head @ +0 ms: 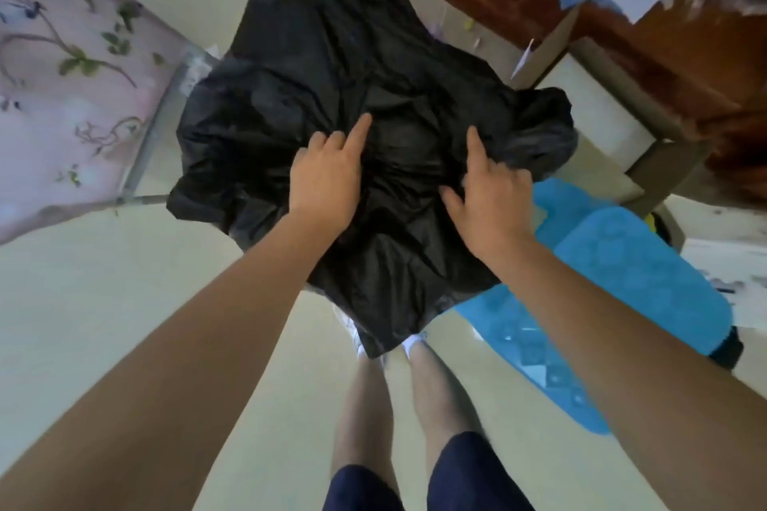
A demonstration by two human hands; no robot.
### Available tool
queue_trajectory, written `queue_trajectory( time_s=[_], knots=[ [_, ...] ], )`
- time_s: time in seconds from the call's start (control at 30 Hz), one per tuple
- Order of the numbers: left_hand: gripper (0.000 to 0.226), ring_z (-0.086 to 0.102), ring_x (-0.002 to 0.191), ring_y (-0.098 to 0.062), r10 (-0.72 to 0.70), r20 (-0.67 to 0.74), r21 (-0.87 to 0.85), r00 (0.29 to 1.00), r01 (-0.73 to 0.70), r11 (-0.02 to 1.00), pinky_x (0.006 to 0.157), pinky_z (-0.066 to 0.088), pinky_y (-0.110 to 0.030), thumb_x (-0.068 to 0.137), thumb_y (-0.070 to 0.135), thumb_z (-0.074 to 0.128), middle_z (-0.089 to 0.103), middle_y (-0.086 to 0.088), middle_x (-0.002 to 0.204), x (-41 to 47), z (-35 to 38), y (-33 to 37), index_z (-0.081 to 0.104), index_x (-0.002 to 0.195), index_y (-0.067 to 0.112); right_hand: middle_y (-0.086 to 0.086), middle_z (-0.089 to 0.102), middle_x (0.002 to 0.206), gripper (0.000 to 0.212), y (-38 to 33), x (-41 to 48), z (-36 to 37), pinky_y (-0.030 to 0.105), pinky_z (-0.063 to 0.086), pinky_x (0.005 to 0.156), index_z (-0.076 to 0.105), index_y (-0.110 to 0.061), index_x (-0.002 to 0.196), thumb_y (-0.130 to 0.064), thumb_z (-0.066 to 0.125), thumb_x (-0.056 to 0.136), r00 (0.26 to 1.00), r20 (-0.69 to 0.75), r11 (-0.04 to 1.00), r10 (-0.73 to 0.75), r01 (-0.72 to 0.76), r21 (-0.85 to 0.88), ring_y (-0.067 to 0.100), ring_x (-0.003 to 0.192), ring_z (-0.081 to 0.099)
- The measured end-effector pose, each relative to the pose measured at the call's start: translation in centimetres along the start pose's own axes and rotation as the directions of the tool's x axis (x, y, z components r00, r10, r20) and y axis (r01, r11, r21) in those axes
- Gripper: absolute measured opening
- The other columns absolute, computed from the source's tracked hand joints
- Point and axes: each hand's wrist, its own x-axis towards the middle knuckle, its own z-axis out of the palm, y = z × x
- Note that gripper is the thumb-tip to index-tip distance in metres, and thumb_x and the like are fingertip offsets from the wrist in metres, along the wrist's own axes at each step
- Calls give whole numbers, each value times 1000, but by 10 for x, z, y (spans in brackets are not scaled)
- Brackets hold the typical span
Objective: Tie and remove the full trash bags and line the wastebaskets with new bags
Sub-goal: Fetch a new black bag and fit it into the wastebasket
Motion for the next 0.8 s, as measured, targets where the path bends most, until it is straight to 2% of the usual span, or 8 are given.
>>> queue_trajectory(
  time_s=[0.13,0.27,0.47,0.5,0.57,0.67,0.73,0.8],
  knots=[
    [28,56,86,-38,44,-184,-141,982,-70,988,68,50,-45,90,12,60,62,-13,92,-20,-7,-14,68,117,14,4,66,82,34,-5,-13,-5,39,32,78,69,-20,114,-30,75,81,984,-146,992,-101,110,55,32,81,63],
    [12,56,81,-34,53,-258,-177,965,-101,979,62,49,-42,86,7,63,60,-9,86,-39,-57,-19,68,96,13,2,57,79,16,-15,-22,-41,36,29,78,71,-25,84,-31,80,73,955,-227,976,-189,209,63,29,79,57],
    [12,54,74,-30,113,-471,-149,875,-206,967,52,44,-36,81,0,62,58,-7,82,-61,-181,-19,60,88,8,1,54,124,43,-34,-35,-142,43,25,111,65,-24,95,-64,61,82,932,-222,886,-287,347,308,25,135,40],
    [9,54,73,-29,129,-505,-126,853,-221,967,52,41,-34,81,2,59,57,-7,81,-66,-202,-18,59,88,8,-2,58,121,47,-37,-37,-160,43,27,112,64,-25,93,-69,50,88,940,-200,865,-275,333,377,21,133,43],
    [8,52,73,-28,157,-557,-78,815,-240,968,55,35,-31,81,5,53,57,-7,80,-78,-242,-16,58,86,8,-9,65,91,59,-42,-43,-198,44,42,99,60,-24,83,-71,27,96,959,-200,790,-202,280,545,15,100,60],
    [8,51,75,-29,169,-612,-52,772,-253,966,59,32,-29,80,2,53,57,-8,81,-102,-297,-13,57,85,6,-6,58,65,49,-48,-53,-241,38,43,63,56,-24,94,-65,29,98,991,-118,734,-63,127,667,16,66,58],
    [13,52,77,-29,144,-637,-60,758,-234,970,62,33,-29,77,-4,59,57,-9,83,-119,-328,-10,55,85,6,-3,65,89,48,-51,-64,-263,37,45,64,51,-24,122,-63,42,96,999,-35,781,-9,29,624,21,83,64],
    [22,52,78,-28,122,-658,-85,743,-234,969,62,33,-29,73,-9,63,56,-8,84,-136,-355,-4,53,83,7,10,52,135,76,-53,-80,-286,41,49,80,33,-20,146,-69,48,90,998,52,875,31,-52,481,33,113,60]
  ],
)
